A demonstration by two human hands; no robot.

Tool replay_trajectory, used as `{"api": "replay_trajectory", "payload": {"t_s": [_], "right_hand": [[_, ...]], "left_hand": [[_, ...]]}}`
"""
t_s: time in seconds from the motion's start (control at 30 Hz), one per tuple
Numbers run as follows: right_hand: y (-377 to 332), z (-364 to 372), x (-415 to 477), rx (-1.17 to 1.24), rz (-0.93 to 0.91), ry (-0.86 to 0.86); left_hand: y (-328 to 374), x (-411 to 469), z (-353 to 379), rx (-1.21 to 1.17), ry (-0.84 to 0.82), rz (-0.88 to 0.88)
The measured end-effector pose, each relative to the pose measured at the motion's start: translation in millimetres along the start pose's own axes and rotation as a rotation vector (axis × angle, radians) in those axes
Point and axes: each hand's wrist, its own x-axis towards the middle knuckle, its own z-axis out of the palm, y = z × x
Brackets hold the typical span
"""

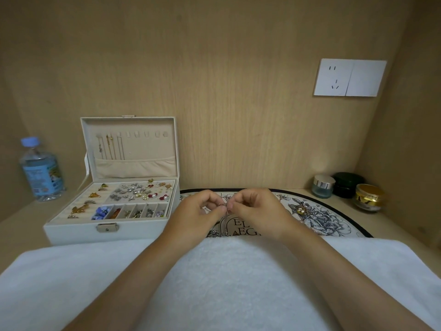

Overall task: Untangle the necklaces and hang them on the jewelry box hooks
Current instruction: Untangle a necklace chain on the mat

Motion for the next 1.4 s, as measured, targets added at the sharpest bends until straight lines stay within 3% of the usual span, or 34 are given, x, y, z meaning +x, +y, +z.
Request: {"api": "replay_trajectory", "payload": {"t_s": [0.37, 0.57, 0.83, 1.03, 1.4], "right_hand": [[0, 2, -1, -0.045, -0.062, 0.016], [-4, -1, 0, 0.073, -0.063, 0.01], [-2, -9, -3, 0.025, -0.004, -0.049], [-13, -8, -5, 0.098, -0.053, -0.053], [-8, -6, -3, 0.086, -0.09, 0.104]], "left_hand": [[7, -4, 0, -0.127, -0.033, -0.031], [9, -6, -2, -0.128, -0.039, -0.021], [11, -8, -12, 0.277, -0.104, 0.119], [8, -7, -14, 0.067, -0.149, 0.052], [14, -7, -8, -0.022, -0.035, 0.086]]}}
